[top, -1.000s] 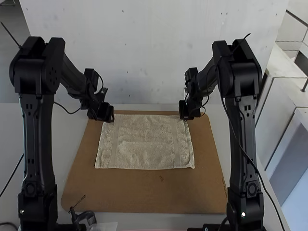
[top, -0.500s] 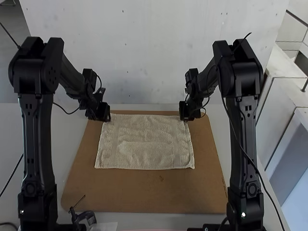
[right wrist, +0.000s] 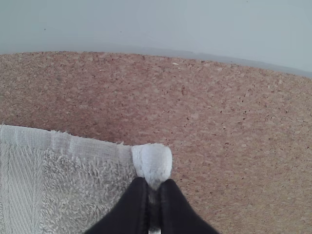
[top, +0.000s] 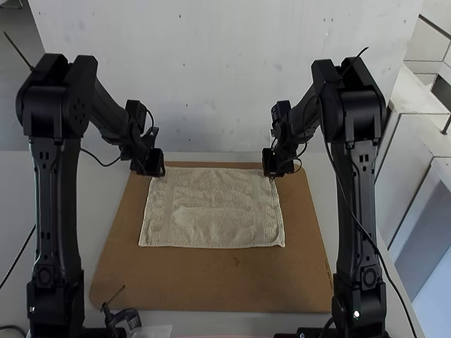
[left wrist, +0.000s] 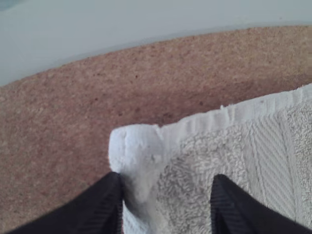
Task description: Fold the towel.
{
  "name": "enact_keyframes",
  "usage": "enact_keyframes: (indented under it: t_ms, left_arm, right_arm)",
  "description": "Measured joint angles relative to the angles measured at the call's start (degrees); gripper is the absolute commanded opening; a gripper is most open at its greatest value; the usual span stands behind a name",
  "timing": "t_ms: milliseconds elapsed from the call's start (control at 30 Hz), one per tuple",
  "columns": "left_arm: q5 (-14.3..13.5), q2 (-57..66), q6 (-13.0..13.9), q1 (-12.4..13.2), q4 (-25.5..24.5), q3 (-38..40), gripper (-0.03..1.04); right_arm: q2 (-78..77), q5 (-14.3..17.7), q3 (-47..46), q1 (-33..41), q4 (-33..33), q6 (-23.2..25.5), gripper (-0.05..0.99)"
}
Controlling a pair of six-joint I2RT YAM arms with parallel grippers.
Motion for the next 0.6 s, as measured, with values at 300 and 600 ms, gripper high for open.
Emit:
enact_keyframes:
  t_ms: [300,600]
  left_arm:
    - [-0.09,1.44,-0.28,0.09,0.68,0.81,0.23]
    - [-0.17,1.46,-0.28,0.39,1.14,0.81,0.08]
  right_arm:
    - [0.0,-0.07,-0.22,0.0,0.39,0.0,0.02]
    - [-0.33,-0.11,-1.14,0.0,1.64,0.0,0.02]
